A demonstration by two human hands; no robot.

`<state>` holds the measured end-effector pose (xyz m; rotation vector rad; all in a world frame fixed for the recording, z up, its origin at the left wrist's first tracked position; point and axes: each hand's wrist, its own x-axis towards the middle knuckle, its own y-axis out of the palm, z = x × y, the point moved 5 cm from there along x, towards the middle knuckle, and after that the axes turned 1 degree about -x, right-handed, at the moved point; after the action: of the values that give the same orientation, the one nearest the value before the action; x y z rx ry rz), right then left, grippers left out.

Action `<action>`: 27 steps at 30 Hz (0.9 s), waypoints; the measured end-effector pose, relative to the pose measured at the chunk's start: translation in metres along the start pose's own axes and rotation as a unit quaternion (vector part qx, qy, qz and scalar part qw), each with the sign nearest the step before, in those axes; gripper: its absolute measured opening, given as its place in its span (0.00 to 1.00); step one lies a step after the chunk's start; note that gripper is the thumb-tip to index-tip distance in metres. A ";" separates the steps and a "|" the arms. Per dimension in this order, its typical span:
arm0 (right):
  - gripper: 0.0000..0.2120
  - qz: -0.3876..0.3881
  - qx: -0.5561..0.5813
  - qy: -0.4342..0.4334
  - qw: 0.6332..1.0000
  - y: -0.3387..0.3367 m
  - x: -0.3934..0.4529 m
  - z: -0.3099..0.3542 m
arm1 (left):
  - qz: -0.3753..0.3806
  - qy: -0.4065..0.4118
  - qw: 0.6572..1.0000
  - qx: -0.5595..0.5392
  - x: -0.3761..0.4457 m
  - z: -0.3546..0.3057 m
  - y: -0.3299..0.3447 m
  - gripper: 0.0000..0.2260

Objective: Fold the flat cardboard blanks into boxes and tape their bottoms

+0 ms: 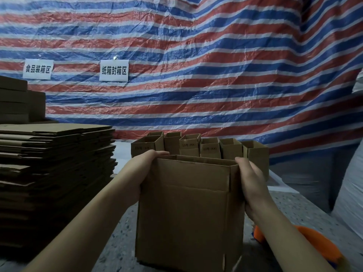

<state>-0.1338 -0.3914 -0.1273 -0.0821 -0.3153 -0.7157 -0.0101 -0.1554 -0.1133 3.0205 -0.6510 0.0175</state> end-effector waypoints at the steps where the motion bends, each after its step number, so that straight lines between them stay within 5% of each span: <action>1: 0.19 0.022 0.008 -0.003 1.000 0.002 -0.001 0.002 | 0.012 -0.001 1.000 -0.015 -0.003 0.000 0.004 0.15; 8: 0.22 0.164 0.045 -0.010 0.985 0.010 -0.010 0.010 | 0.064 -0.029 0.991 -0.110 -0.018 -0.003 0.018 0.11; 17: 0.21 0.174 0.061 -0.005 0.983 0.003 -0.008 -0.001 | 0.111 -0.056 0.985 -0.123 -0.018 0.015 0.023 0.20; 27: 0.21 0.188 0.058 0.025 0.980 0.001 -0.006 -0.004 | 0.092 -0.040 0.989 -0.113 -0.013 0.016 0.019 0.15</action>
<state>-0.1364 -0.3877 -0.1328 -0.0124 -0.2821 -0.3228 -0.0297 -0.1681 -0.1282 2.7481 -0.8718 -0.1597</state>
